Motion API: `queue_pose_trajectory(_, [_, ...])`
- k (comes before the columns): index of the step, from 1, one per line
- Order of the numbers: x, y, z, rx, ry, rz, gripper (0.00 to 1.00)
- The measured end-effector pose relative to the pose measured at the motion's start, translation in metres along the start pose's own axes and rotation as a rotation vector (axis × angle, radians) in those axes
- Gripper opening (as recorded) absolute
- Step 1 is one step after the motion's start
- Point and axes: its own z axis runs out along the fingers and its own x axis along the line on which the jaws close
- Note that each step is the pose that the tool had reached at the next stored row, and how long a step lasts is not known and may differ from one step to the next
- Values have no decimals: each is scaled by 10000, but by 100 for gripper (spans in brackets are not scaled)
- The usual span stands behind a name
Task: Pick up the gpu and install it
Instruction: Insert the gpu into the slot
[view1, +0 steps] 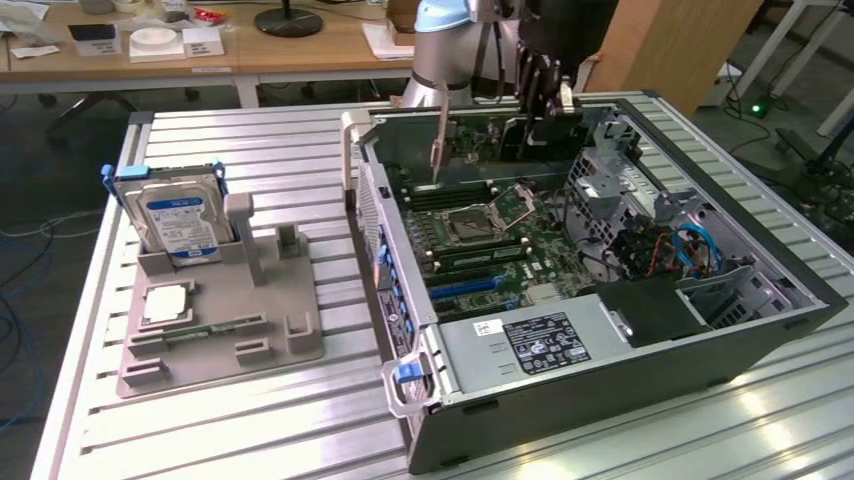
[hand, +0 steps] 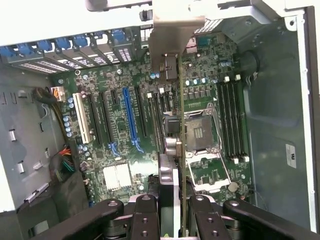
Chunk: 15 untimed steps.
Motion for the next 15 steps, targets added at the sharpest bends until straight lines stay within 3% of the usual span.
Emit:
queue_pose_trajectory(5, [6,4,84,-70,-28,-665,28])
queue_pose_trajectory(8, [26,3,135,-117,-20,-755,28])
queue_pose_trajectory(11, [99,-8,166,-133,-19,-753,28])
queue_pose_trajectory(15, [109,-8,193,-138,-18,-752,28])
